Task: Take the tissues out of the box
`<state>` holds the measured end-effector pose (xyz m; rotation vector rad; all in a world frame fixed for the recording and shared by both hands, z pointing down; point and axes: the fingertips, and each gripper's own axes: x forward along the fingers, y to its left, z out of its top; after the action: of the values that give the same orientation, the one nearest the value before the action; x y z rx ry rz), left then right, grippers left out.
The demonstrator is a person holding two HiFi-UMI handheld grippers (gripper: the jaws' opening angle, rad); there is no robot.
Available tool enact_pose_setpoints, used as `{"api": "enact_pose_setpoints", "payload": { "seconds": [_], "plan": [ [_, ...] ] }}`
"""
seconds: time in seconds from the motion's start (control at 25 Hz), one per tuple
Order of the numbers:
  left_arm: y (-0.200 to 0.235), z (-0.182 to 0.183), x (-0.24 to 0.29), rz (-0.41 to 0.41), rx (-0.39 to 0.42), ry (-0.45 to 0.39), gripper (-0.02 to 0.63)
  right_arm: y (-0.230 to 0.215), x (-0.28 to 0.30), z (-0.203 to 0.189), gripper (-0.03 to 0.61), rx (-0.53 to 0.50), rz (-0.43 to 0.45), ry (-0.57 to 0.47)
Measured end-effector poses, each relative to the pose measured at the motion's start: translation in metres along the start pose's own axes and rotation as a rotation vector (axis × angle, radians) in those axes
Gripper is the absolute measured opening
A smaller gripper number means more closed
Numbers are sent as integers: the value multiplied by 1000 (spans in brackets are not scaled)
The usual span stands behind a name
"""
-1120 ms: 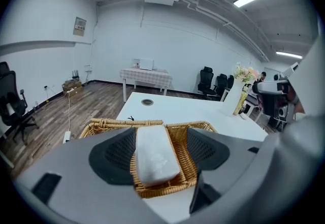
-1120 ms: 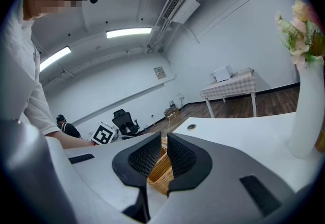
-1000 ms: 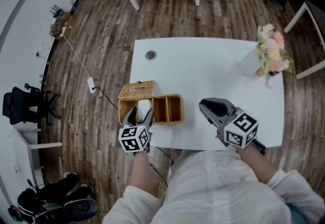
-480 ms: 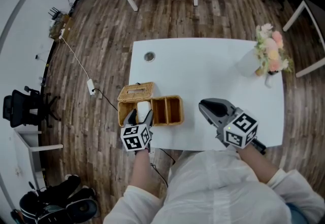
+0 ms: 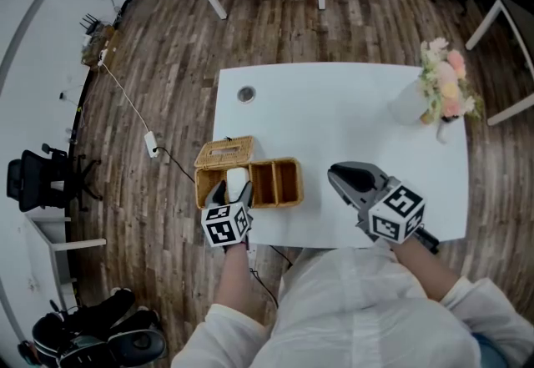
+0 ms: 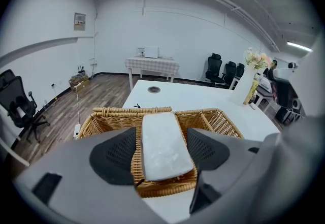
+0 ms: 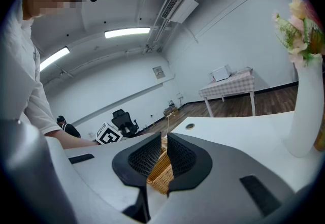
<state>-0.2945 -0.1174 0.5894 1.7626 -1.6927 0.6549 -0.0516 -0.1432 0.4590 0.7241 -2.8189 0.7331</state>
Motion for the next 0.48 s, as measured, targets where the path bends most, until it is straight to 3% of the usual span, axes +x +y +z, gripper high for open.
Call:
{"api": "enact_pose_setpoints", "payload": {
  "seconds": [0.48],
  "plan": [
    [1,-3,6,22,-7,46,305,-4,0,-2,38,8,-5,5]
  ]
}}
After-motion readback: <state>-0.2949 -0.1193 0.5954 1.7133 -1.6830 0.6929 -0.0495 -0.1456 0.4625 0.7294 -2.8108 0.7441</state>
